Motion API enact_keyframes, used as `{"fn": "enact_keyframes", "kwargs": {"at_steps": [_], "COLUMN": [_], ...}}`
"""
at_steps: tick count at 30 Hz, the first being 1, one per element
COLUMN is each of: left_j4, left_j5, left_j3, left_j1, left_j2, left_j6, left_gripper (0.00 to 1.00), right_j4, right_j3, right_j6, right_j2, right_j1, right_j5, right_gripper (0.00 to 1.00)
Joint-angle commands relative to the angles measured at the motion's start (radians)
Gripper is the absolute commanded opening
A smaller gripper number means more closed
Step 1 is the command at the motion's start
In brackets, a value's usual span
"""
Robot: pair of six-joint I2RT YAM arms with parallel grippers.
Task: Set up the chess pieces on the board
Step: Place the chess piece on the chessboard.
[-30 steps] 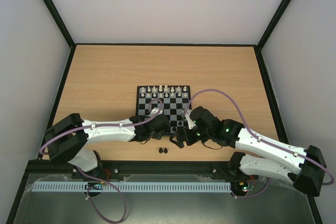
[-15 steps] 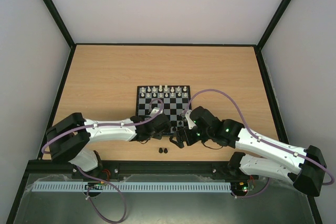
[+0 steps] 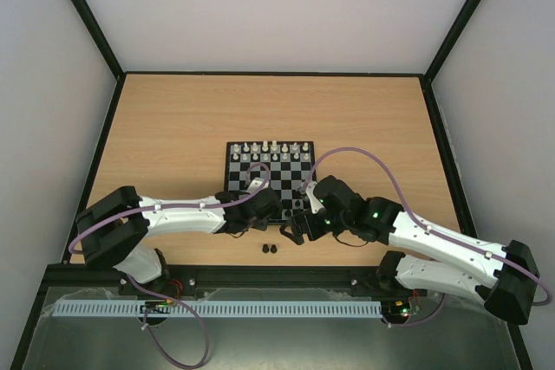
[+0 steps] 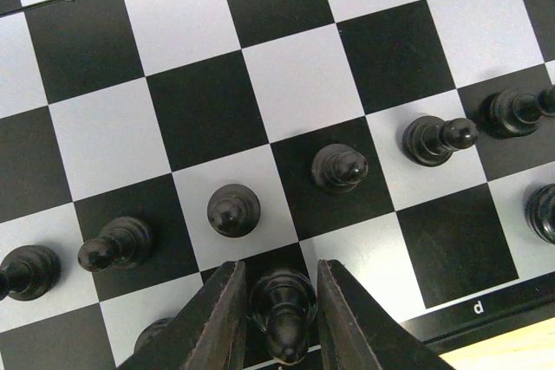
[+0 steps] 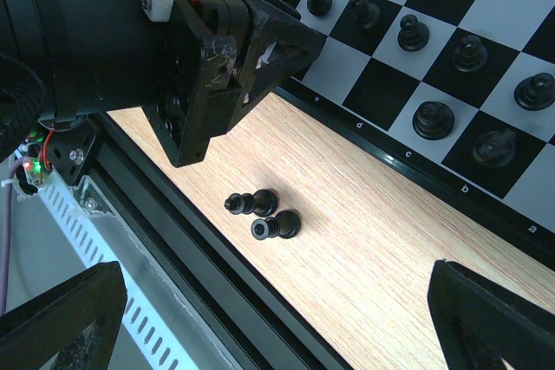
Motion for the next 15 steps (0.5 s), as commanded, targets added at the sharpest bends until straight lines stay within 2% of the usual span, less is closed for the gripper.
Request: {"fn": "enact_keyframes", "kwargs": {"at_steps": [1,15], "left_j4": [-0.023,-0.046], "left_j5": [-0.019,-0.038], "left_j3": [-0.011,-0.013], "left_j1": [0.007,0.007], "left_j2": [-0.018,-0.041], "left_j6": [-0.012,-0.022], "left_gripper": [0.26,0.26], "right_j4": [0.006,0.009], "right_j3": [-0.013,-0.013], "right_j6": [-0.011,-0.011], "right_j2": [-0.002,0.002], "right_j1": [-0.001,-0.002], "right_j5": [-0.015,-0.015], "right_gripper": [0.96,0.96]}}
